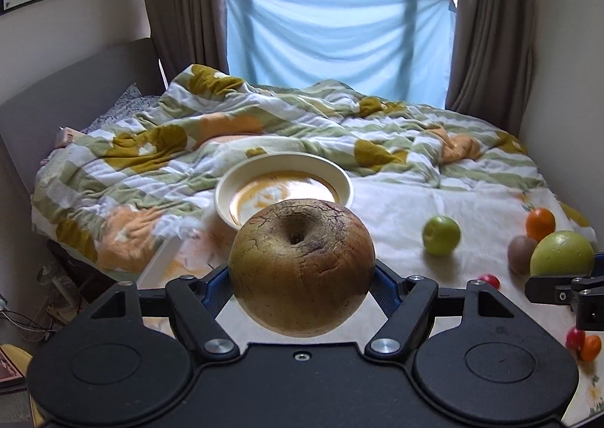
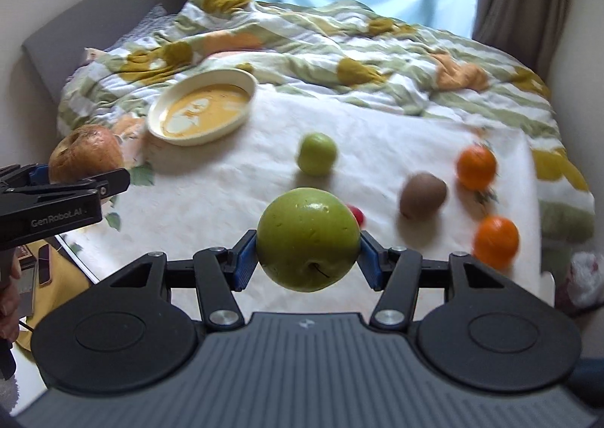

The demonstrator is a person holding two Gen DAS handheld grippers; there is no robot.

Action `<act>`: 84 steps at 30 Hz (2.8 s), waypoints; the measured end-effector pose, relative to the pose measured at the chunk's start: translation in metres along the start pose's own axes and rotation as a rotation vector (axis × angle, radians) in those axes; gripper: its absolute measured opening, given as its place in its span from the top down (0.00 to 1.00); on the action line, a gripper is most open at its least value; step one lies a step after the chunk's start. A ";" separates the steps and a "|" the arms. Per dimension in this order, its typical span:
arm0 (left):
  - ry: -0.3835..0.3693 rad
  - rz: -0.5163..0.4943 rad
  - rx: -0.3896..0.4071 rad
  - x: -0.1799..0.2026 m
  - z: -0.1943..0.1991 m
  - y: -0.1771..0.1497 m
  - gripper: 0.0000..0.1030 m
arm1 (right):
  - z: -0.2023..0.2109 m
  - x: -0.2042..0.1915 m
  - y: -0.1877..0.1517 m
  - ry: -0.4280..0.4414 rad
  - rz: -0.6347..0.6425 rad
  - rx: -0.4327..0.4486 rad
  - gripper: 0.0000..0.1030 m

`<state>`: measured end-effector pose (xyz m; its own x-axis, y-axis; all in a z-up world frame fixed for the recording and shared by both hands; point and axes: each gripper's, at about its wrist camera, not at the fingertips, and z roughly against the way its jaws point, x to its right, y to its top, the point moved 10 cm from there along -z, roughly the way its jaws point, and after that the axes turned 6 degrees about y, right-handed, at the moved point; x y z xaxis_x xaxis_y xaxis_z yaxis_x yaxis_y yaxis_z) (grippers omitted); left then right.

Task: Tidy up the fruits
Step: 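Carry the yellowish apple and green apple toward the white bowl with both grippers, then lower the yellowish apple into the bowl with the left gripper while the right gripper releases the green apple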

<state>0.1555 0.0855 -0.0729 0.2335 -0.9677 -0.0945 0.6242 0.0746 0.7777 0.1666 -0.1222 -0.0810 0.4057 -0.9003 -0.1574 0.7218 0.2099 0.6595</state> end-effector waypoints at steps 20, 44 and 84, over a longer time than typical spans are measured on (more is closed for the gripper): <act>-0.056 -0.081 0.013 -0.054 -0.133 0.109 0.24 | -0.131 -0.074 0.158 0.097 0.005 -0.002 0.32; -0.121 -0.282 -0.084 -0.012 -0.267 0.088 0.24 | -0.258 -0.051 0.208 0.052 -0.043 -0.080 0.31; -0.090 -0.122 -0.099 -0.089 -0.209 0.076 0.01 | -0.292 -0.098 0.170 0.034 0.325 -0.089 0.05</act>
<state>0.3377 0.2277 -0.1353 0.0870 -0.9884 -0.1247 0.7152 -0.0252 0.6985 0.4129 0.1127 -0.1679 0.6398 -0.7681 0.0254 0.5971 0.5176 0.6128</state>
